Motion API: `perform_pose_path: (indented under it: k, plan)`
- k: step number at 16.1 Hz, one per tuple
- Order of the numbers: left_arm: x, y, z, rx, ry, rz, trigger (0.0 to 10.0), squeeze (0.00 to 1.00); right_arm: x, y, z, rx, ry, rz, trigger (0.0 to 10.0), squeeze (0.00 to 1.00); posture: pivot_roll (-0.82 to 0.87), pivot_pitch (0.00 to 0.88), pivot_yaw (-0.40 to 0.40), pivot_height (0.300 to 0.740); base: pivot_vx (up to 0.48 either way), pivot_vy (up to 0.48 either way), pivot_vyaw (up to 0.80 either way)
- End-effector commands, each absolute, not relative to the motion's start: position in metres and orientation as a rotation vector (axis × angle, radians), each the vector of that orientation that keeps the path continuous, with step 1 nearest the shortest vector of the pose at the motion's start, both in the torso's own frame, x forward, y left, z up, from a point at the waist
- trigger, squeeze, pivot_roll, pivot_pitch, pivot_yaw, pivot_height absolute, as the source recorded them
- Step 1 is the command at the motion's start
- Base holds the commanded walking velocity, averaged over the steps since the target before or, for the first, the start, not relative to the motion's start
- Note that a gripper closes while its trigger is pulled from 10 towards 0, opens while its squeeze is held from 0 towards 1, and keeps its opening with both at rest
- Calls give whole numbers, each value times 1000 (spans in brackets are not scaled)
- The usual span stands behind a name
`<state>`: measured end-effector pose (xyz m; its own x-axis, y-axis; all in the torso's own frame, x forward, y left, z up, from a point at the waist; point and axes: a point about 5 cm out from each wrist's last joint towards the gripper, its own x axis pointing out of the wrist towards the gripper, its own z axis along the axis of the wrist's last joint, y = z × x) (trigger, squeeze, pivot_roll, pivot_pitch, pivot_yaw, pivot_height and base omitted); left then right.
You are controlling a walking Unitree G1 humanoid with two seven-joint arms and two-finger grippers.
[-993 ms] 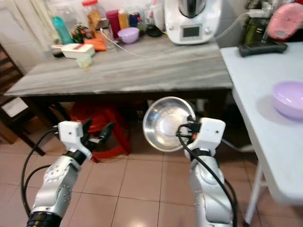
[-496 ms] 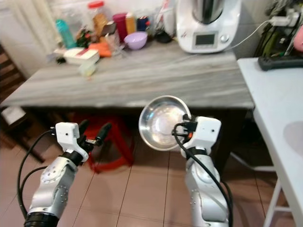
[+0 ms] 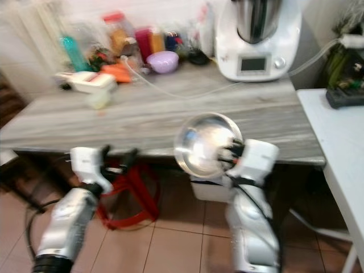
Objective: Setting the table
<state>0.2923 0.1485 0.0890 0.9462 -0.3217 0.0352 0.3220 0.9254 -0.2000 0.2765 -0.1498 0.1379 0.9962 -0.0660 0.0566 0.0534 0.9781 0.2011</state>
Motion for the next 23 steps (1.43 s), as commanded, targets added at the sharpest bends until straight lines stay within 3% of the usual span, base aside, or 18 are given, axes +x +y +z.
perform_pose_path:
  k: [1, 14, 23]
  plan:
    - [295, 145, 94, -203, -19, -346, 10000, 0, 277, -154, 143, 197, -87, -77, 10000, 0, -91, 0, 147, 740, 412, 0, 0]
    - [264, 147, 70, -148, 65, -485, 10000, 0, 288, -178, 123, 293, 17, -265, 10000, 0, -94, 0, 142, 740, 59, 0, 0]
    - [261, 142, 72, -127, 64, -588, 10000, 0, 340, -150, 128, 459, 119, -241, 10000, 0, -81, 0, 137, 740, 0, 0, 0]
